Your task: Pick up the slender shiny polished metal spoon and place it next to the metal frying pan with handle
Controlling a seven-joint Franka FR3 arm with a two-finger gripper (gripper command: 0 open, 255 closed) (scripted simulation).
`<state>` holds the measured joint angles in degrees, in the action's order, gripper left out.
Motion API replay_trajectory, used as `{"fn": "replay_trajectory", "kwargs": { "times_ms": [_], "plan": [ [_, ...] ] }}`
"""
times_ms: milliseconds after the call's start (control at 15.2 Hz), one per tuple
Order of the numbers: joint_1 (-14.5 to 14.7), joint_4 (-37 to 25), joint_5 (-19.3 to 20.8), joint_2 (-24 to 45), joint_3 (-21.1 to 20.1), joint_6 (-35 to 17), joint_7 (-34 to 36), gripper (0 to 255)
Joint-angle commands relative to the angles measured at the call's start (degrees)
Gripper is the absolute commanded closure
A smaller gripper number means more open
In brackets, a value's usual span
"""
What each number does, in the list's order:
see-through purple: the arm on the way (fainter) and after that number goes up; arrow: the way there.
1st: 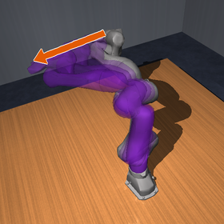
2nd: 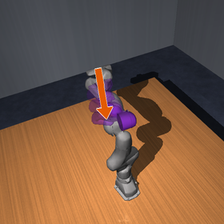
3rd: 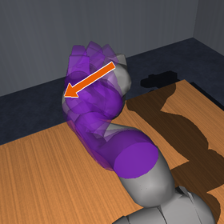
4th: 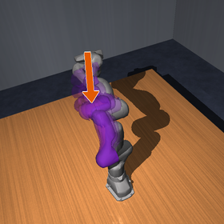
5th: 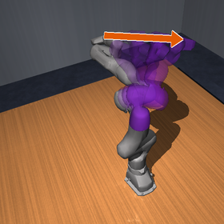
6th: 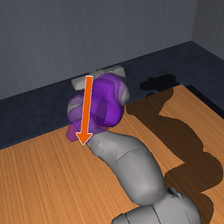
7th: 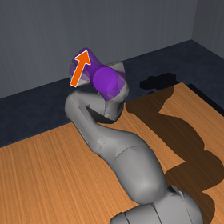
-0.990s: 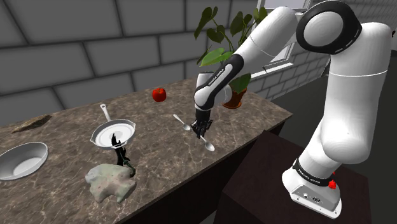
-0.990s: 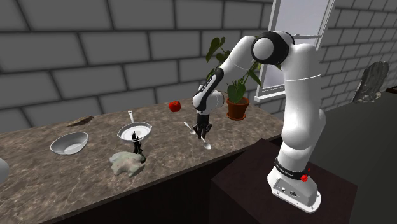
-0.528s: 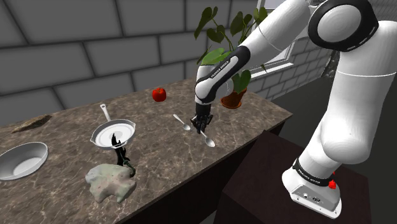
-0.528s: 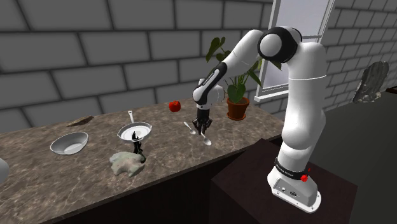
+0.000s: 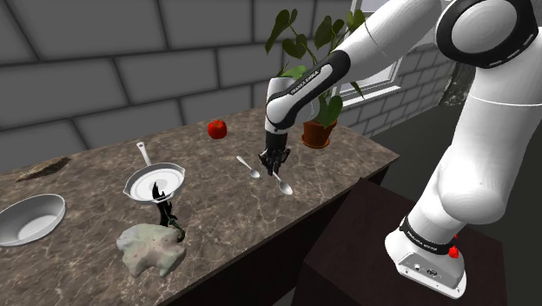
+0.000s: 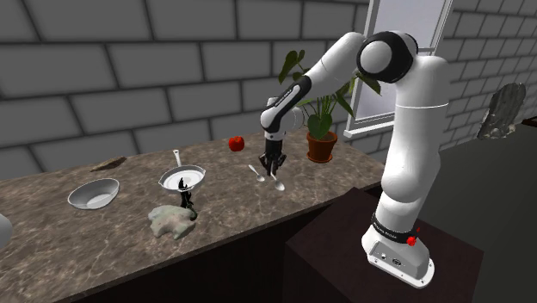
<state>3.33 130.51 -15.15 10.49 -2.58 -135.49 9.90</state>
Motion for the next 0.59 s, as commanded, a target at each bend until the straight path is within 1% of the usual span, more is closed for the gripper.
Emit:
{"fn": "replay_trajectory", "kwargs": {
  "times_ms": [0,528],
  "plan": [
    [1.07,-2.23,0.21,1.53,-0.69,0.37,1.99,255],
    [6.53,-17.73,2.36,11.96,-2.92,3.76,11.64,255]
  ]
}}
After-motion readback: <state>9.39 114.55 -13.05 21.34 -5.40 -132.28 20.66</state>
